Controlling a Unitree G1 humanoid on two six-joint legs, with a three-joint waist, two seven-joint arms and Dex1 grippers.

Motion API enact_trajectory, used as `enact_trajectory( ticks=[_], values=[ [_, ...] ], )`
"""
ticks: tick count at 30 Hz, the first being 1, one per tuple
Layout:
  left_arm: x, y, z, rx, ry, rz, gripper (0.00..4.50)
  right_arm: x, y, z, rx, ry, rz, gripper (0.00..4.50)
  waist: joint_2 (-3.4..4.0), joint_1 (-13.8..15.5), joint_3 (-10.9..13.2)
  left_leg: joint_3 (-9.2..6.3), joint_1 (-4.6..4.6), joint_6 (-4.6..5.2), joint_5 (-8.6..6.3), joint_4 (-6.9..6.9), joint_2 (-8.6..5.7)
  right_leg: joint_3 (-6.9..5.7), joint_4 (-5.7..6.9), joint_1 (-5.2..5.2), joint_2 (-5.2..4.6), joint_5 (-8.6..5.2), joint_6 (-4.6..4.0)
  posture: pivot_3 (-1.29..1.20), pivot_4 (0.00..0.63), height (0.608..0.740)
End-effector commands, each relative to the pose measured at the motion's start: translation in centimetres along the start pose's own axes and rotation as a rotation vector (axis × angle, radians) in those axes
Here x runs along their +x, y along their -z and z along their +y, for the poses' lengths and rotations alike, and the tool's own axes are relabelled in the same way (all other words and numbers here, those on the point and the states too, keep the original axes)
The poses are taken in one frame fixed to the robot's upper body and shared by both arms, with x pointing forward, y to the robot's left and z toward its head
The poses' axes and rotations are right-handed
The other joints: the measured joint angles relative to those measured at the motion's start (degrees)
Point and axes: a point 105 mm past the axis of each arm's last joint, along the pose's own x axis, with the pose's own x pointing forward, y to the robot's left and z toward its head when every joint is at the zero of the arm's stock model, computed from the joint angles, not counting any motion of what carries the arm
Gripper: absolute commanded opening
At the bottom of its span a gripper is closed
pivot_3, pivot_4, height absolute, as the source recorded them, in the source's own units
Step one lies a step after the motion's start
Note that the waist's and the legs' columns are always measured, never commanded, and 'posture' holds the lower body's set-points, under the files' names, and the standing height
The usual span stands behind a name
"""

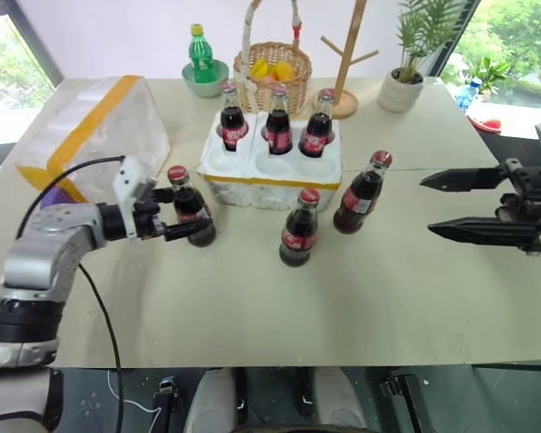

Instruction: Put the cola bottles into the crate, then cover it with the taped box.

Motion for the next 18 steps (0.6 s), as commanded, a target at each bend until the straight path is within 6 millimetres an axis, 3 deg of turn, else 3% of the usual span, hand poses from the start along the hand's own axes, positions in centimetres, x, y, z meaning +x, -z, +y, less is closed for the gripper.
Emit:
enact_trajectory(
  ticks=[1,3,7,10,14,16,18],
  values=[
    [0.8,0.0,-0.1,0.053,0.032,0.008,4.36,-0.1,-1.4,0.3,-0.058,0.011,-0.026,4.50,0.00,-0.02,0.00,0.00,0.00,0.00,0.00,0.00,0.00,0.00,0.00,0.00,0.00,0.00,0.00,0.00,0.150,0.740],
    [1.2,0.4,-0.1,0.048,0.040,0.011,4.13,0.1,-1.5,0.1,-0.059,0.021,-0.030,4.50,0.00,-0.01,0.00,0.00,0.00,0.00,0.00,0.00,0.00,0.00,0.00,0.00,0.01,0.00,0.00,0.00,0.150,0.740],
    [0.8,0.9,-0.6,0.043,0.073,0.039,2.82,0.2,-1.9,0.0,-0.065,0.034,-0.044,4.50,0.00,0.01,0.00,-0.01,0.00,0.02,-0.01,0.00,0.00,0.00,0.00,0.00,0.00,0.00,0.00,0.00,0.150,0.740],
    [-0.2,-0.2,-1.0,0.025,0.102,0.026,2.83,0.2,-2.1,-0.4,-0.070,0.057,-0.058,4.50,-0.01,-0.09,0.00,-0.02,-0.01,0.04,-0.02,0.00,0.00,0.00,0.00,0.00,-0.01,0.00,0.01,0.00,0.150,0.740],
    [-1.4,-4.6,-2.3,-0.027,0.230,-0.056,2.83,0.1,-2.1,-0.8,-0.066,0.082,-0.067,4.50,-0.10,-0.12,0.07,-0.03,-0.04,0.05,-0.02,0.00,0.03,-0.01,0.00,-0.03,0.01,0.00,0.02,0.00,0.150,0.740],
    [-1.3,-7.3,-2.4,-0.028,0.273,-0.112,2.83,0.1,-2.0,-0.8,-0.066,0.088,-0.068,4.50,-0.20,0.36,0.13,-0.08,-0.09,0.03,-0.01,0.01,0.03,-0.03,0.03,-0.05,0.02,0.00,0.02,0.00,0.150,0.740],
    [-1.0,-8.8,-2.2,-0.026,0.285,-0.142,2.83,0.2,-2.0,-0.7,-0.066,0.091,-0.068,4.50,-0.28,1.08,0.17,-0.14,-0.15,-0.02,0.02,0.10,0.01,-0.08,0.02,-0.05,0.04,0.00,0.02,0.00,0.150,0.740]
  ],
)
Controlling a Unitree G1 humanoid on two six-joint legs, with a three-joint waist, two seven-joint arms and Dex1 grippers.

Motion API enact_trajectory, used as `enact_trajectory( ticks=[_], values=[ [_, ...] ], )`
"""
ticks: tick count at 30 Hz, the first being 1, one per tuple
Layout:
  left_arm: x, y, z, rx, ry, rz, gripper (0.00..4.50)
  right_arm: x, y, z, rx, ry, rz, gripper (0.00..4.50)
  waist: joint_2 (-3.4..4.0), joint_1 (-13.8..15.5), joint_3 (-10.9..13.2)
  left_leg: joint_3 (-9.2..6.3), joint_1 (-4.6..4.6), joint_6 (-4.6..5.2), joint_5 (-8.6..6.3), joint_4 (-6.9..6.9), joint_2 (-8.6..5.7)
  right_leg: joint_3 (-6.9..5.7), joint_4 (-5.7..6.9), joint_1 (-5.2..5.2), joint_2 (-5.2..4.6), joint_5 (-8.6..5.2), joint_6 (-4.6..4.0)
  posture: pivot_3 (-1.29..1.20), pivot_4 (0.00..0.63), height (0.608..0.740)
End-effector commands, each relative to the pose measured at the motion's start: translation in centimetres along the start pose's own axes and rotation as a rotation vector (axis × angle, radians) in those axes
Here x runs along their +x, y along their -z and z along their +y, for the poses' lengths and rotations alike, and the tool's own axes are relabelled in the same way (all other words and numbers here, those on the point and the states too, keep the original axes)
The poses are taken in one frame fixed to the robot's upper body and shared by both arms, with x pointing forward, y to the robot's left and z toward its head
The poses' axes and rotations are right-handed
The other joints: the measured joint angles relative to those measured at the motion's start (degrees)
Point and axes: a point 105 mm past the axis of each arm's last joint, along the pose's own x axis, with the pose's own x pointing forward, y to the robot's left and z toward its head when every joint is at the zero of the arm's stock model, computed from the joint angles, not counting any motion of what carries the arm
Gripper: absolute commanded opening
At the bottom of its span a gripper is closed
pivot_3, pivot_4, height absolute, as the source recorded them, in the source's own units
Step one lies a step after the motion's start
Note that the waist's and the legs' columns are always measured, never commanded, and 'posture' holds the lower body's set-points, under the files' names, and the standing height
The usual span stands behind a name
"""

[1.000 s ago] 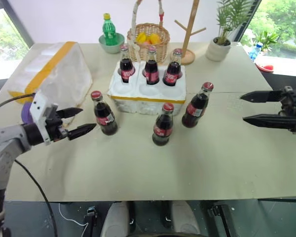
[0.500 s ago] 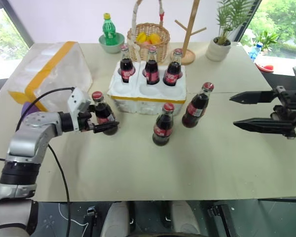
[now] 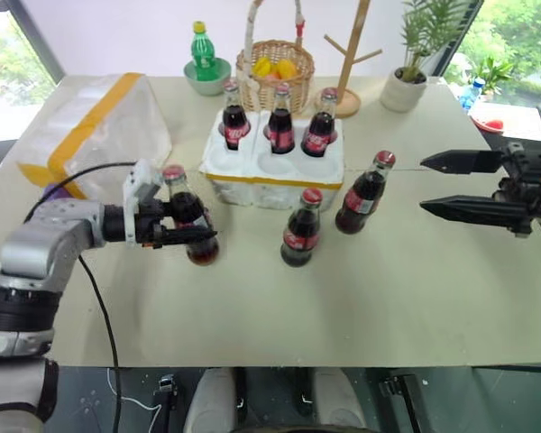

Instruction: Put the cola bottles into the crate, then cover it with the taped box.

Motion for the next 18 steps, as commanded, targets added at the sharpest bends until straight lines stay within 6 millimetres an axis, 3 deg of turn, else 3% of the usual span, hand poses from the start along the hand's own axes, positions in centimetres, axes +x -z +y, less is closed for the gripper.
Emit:
enact_trajectory(
  ticks=[1,4,7,11,18],
  values=[
    [-0.2,-6.5,-0.6,0.118,0.045,-0.155,2.83,-0.2,-0.9,0.5,-0.042,0.002,-0.031,4.50,0.00,0.44,0.00,0.00,0.00,0.00,0.00,0.04,-0.01,0.01,0.00,0.02,0.00,0.01,0.02,0.00,0.150,0.740],
    [1.6,-10.0,0.4,0.153,0.067,-0.245,2.83,-0.2,-0.7,0.9,-0.039,0.013,-0.030,4.50,0.00,0.83,0.00,-0.04,0.00,0.02,-0.01,0.20,-0.07,-0.05,-0.01,0.15,-0.02,0.05,0.10,0.00,0.150,0.740],
    [3.8,-12.0,2.3,0.215,0.041,-0.270,2.83,-0.3,-0.4,1.1,-0.033,0.040,-0.031,4.50,0.00,0.83,0.00,-0.04,-0.05,0.21,-0.12,0.50,-0.15,-0.08,0.00,0.24,0.04,0.10,0.20,0.00,0.150,0.740],
    [4.0,-12.8,4.7,0.254,-0.026,-0.253,2.83,-0.4,-0.1,1.4,-0.028,0.069,-0.036,4.50,0.00,-0.20,0.02,0.08,-0.07,0.40,-0.23,0.64,-0.15,-0.03,-0.01,0.22,0.04,0.16,0.29,0.00,0.150,0.740],
    [2.7,-11.9,7.3,0.315,-0.122,-0.182,2.83,-0.6,0.5,1.6,-0.003,0.111,-0.045,4.50,-0.03,-0.85,0.06,0.10,-0.14,0.42,-0.25,0.57,-0.06,-0.01,-0.03,0.08,0.10,0.15,0.28,0.00,0.150,0.740]
  ],
)
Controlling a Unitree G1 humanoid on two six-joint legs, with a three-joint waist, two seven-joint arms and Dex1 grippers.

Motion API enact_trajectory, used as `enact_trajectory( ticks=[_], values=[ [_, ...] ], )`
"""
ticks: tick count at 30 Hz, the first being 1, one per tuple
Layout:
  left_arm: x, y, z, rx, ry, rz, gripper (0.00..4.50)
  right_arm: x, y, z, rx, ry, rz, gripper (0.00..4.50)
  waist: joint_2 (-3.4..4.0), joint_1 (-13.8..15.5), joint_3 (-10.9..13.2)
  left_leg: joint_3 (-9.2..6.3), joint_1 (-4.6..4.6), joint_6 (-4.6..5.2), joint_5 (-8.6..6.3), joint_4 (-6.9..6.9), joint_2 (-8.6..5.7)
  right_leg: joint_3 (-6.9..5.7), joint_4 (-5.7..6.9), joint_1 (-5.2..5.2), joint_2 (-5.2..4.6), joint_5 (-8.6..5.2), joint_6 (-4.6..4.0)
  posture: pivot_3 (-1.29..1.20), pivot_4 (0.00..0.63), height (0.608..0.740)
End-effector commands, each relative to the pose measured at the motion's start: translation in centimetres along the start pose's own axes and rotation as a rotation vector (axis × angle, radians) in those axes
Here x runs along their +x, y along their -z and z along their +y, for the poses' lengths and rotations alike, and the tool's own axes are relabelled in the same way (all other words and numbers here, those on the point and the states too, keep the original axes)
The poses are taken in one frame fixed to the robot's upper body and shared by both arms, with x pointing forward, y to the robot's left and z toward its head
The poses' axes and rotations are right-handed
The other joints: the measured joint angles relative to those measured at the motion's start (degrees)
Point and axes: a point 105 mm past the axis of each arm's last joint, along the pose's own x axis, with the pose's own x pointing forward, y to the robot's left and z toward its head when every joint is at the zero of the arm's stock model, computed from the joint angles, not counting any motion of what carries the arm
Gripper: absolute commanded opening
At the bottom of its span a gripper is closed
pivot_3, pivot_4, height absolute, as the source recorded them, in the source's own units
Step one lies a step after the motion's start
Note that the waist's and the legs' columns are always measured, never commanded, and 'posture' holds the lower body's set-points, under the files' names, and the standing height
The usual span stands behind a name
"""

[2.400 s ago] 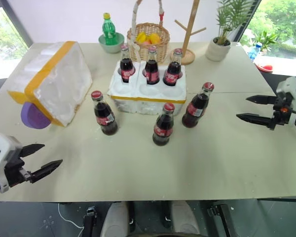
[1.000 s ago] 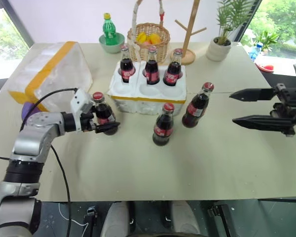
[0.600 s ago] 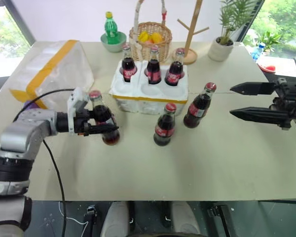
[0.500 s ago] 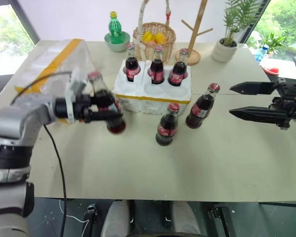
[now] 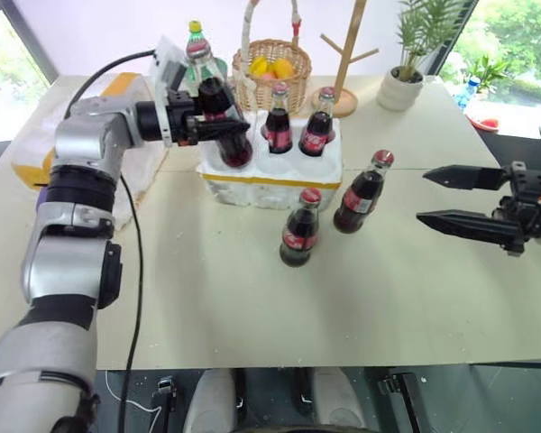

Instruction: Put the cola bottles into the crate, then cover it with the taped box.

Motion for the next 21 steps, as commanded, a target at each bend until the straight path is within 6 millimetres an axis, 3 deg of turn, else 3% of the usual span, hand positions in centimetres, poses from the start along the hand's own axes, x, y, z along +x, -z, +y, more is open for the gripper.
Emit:
enact_trajectory(
  ticks=[1,4,12,17,19,21],
  values=[
    [-0.6,-3.1,0.5,0.126,-0.020,-0.053,2.83,-0.3,-0.9,0.5,-0.036,0.009,-0.042,4.50,-0.02,0.11,0.01,0.00,-0.03,0.01,-0.01,0.03,0.00,0.00,0.00,0.00,-0.03,0.00,0.01,0.00,0.150,0.740],
    [-0.1,-2.2,1.0,0.119,-0.048,-0.039,2.83,-0.1,-0.7,0.5,-0.032,0.013,-0.045,4.50,-0.04,0.46,0.02,-0.04,-0.12,0.04,-0.02,0.11,0.01,-0.01,-0.01,0.00,-0.11,0.06,0.10,0.00,0.150,0.740],
    [1.2,3.0,1.3,0.139,-0.085,0.092,2.83,0.1,-0.7,0.5,-0.038,0.010,-0.044,4.50,-0.03,1.11,0.02,-0.02,-0.14,0.08,-0.05,0.17,-0.04,0.02,-0.03,0.00,-0.12,0.11,0.18,0.00,0.150,0.740],
    [1.8,4.1,1.5,0.086,-0.119,0.070,2.83,0.1,-0.8,1.0,-0.045,-0.008,-0.043,4.50,-0.04,0.79,0.02,0.00,-0.16,0.10,-0.05,0.17,-0.02,0.02,-0.02,-0.06,-0.06,0.11,0.18,0.00,0.150,0.740],
    [1.8,4.0,1.5,0.053,-0.125,0.047,3.90,0.1,-0.8,1.2,-0.047,-0.013,-0.040,4.50,-0.04,0.85,0.02,0.00,-0.23,0.11,-0.06,0.17,-0.02,0.02,-0.03,-0.10,-0.06,0.11,0.18,0.00,0.150,0.740],
    [1.7,4.1,1.3,0.044,-0.106,0.041,4.40,0.1,-0.7,1.3,-0.046,-0.015,-0.038,4.50,-0.03,1.07,0.02,0.00,-0.23,0.12,-0.07,0.17,-0.02,0.01,-0.03,-0.10,-0.08,0.11,0.18,0.00,0.150,0.740]
  ],
)
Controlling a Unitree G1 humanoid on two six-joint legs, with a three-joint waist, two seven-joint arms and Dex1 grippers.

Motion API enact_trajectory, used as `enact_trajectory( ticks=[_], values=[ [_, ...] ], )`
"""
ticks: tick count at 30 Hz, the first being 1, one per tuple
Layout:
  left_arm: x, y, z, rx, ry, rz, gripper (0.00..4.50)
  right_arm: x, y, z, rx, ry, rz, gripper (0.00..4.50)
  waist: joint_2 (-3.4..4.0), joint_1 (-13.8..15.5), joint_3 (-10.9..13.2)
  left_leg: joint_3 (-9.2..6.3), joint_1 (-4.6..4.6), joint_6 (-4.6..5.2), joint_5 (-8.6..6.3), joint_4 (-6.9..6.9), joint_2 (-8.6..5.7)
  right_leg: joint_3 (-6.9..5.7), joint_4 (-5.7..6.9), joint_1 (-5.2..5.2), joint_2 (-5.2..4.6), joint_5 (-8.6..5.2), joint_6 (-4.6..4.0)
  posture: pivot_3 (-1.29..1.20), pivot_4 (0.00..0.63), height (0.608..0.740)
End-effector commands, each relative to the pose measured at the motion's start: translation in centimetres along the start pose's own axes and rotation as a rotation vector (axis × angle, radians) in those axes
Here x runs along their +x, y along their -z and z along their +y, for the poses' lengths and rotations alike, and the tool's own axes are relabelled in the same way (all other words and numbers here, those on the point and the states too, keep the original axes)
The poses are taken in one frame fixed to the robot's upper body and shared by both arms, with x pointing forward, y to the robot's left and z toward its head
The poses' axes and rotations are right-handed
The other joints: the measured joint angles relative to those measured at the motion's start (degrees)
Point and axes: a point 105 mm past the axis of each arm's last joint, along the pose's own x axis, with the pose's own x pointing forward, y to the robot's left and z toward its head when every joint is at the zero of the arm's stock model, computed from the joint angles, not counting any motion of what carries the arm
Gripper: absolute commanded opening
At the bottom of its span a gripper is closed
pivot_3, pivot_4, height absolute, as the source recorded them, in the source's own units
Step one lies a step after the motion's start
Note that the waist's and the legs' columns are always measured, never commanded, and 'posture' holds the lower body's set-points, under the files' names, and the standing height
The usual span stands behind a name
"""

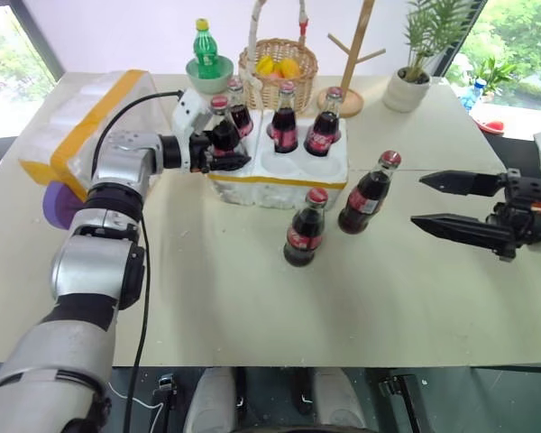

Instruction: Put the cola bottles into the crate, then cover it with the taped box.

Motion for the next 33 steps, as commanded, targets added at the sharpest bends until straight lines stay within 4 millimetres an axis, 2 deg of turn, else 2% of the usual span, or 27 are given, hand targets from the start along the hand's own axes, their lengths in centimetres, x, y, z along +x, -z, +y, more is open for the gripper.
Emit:
enact_trajectory(
  ticks=[1,4,7,11,14,16,18,22,26,33],
  values=[
    [-0.8,-1.4,0.3,0.006,0.003,-0.058,4.40,-0.4,-1.2,1.0,-0.063,-0.007,-0.021,4.50,0.00,0.28,0.00,0.00,0.00,0.00,0.00,0.00,0.00,0.00,0.00,0.00,-0.01,0.00,0.00,0.00,0.150,0.740],
    [-1.7,-2.2,0.3,0.014,0.018,-0.083,4.40,0.0,-1.0,1.2,-0.061,0.010,-0.039,4.50,0.00,0.39,0.00,-0.01,0.00,0.00,0.00,0.03,0.01,0.00,0.02,0.02,-0.03,0.00,0.01,0.00,0.150,0.740],
    [-3.4,-4.1,-0.4,0.024,0.077,-0.131,4.40,0.8,-0.2,1.8,-0.059,0.019,-0.027,4.50,-0.01,0.34,-0.01,-0.05,0.00,-0.01,0.00,0.03,0.04,0.00,0.02,0.04,-0.04,0.01,0.01,0.00,0.150,0.740],
    [-7.3,-6.8,-3.4,0.021,0.223,-0.155,4.40,2.5,1.5,2.9,-0.042,0.015,0.011,4.50,0.00,-0.13,-0.01,-0.07,0.00,-0.02,0.01,0.03,0.09,0.02,0.04,0.03,-0.02,0.00,0.00,0.00,0.150,0.740],
    [-10.8,-6.7,-6.3,0.023,0.304,-0.068,4.40,4.0,3.1,3.7,-0.017,0.008,0.027,4.50,0.03,-0.82,-0.02,-0.08,0.02,-0.06,0.04,0.01,0.11,0.06,0.05,0.03,-0.01,-0.01,0.00,0.00,0.150,0.740],
    [-11.8,-6.3,-7.6,0.019,0.326,-0.029,4.40,4.5,3.7,4.0,-0.009,0.006,0.030,4.50,0.06,-0.88,-0.04,-0.08,0.06,-0.07,0.04,0.00,0.10,0.09,0.07,0.05,-0.03,-0.01,0.00,0.00,0.150,0.740],
    [-12.9,-5.2,-9.5,0.022,0.356,0.039,4.40,5.8,5.2,4.2,0.006,0.013,0.054,4.50,0.05,-0.79,-0.05,-0.10,0.16,-0.08,0.05,0.01,0.08,0.07,0.06,0.17,-0.07,-0.01,0.00,0.00,0.150,0.740],
    [-13.2,-3.9,-11.4,0.027,0.361,0.086,4.40,7.7,6.8,3.9,0.037,0.047,0.056,4.50,-0.01,-0.65,-0.08,-0.09,0.34,-0.10,0.05,0.01,0.07,0.10,0.02,0.35,-0.09,-0.05,-0.07,0.00,0.150,0.740],
    [-12.6,-3.2,-12.4,0.024,0.359,0.083,4.40,9.8,8.1,2.1,0.067,0.133,0.044,4.50,-0.05,-0.64,-0.10,-0.06,0.34,-0.11,0.06,0.03,0.05,0.12,0.02,0.35,-0.07,-0.10,-0.16,0.00,0.150,0.740],
    [-12.5,-3.0,-12.6,0.017,0.332,0.079,4.40,12.4,8.3,1.9,0.114,0.091,-0.031,4.50,-0.02,-0.89,-0.08,-0.09,0.34,-0.10,0.05,-0.06,0.05,0.11,0.06,0.28,0.04,-0.03,-0.03,0.00,0.150,0.740]
  ],
)
